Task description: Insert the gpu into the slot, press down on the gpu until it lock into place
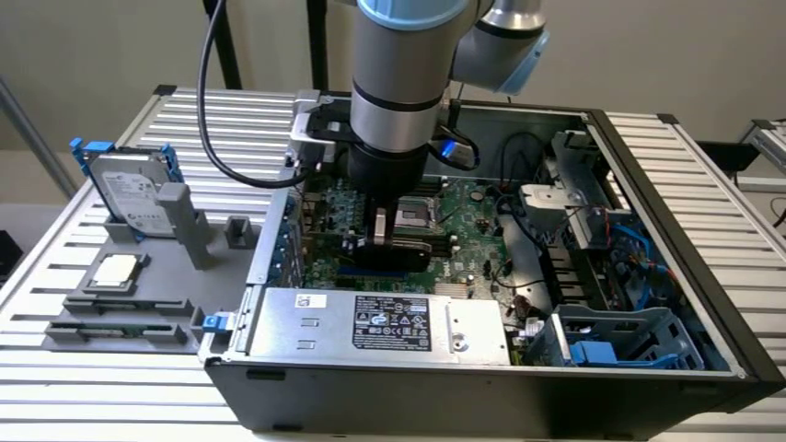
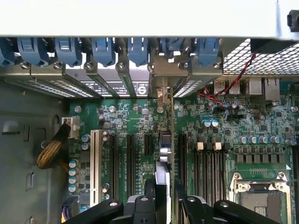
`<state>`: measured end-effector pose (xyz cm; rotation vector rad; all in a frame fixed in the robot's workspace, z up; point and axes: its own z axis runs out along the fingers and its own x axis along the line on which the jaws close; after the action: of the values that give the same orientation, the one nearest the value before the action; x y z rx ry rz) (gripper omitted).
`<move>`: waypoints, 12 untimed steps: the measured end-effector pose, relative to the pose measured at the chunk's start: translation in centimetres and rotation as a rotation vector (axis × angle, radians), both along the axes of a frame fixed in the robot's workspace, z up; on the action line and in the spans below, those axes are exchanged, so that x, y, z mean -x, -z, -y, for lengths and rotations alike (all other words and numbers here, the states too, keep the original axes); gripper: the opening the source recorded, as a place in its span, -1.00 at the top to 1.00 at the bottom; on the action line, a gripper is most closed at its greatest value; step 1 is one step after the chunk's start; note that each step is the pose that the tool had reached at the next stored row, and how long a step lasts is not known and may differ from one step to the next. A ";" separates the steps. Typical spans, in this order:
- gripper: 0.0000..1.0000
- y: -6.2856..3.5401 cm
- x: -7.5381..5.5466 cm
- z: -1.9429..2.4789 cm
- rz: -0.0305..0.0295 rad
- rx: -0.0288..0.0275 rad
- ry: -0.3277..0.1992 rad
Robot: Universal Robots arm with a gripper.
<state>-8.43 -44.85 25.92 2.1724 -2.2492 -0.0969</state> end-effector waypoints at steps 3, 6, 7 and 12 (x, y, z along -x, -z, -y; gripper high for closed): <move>0.47 0.04 0.0 0.00 0.0001 0.0012 0.000; 0.47 0.07 0.0 0.00 0.0002 0.0023 0.000; 0.47 0.10 0.0 0.00 0.0002 0.0025 0.000; 0.47 0.21 0.0 0.00 0.0001 0.0054 0.000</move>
<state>-8.39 -44.85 25.71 2.1700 -2.2467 -0.0907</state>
